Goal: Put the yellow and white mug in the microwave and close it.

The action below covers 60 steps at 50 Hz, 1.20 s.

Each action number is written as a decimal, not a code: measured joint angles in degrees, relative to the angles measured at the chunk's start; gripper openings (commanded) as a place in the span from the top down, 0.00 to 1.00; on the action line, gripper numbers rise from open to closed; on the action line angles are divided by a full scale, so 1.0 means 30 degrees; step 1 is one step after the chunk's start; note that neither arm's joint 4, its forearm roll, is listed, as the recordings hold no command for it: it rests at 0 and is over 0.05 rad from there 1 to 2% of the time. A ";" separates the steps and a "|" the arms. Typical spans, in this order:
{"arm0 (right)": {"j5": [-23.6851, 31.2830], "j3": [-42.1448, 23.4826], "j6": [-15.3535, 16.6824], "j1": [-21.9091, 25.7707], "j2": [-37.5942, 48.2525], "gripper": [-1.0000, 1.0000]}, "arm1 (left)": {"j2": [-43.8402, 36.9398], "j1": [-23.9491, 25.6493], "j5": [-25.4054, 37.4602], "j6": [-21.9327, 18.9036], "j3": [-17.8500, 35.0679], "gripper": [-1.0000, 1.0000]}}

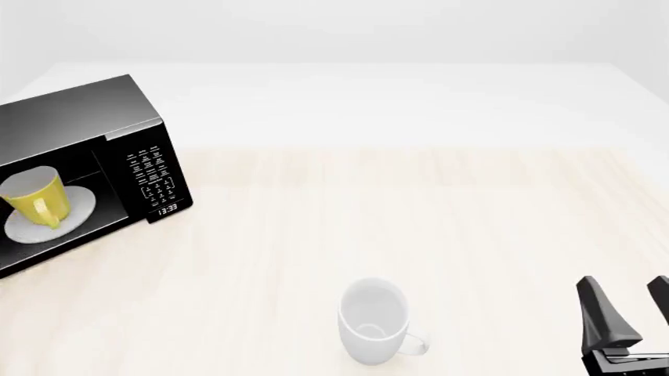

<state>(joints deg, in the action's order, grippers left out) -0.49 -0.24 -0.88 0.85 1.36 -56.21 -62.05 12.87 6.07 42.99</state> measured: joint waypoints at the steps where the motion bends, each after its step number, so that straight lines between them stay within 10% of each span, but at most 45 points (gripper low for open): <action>1: 0.0000 0.0000 0.0000 0.0000 0.0000 0.00 | -0.0153 -0.0136 -0.0094 -0.0045 -0.0021 0.00; 29: -0.0005 0.0000 -0.0002 0.0008 0.0009 0.00 | -0.4942 -0.2540 -0.2773 -0.0923 -0.1238 0.00; 60: -0.0014 0.0001 -0.0003 0.0021 0.0023 0.00 | -0.6710 -0.0463 -0.3638 -0.1517 -0.3548 0.00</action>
<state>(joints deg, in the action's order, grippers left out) -0.53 -0.24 -0.89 0.91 1.43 -76.34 -63.44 1.95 1.52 32.34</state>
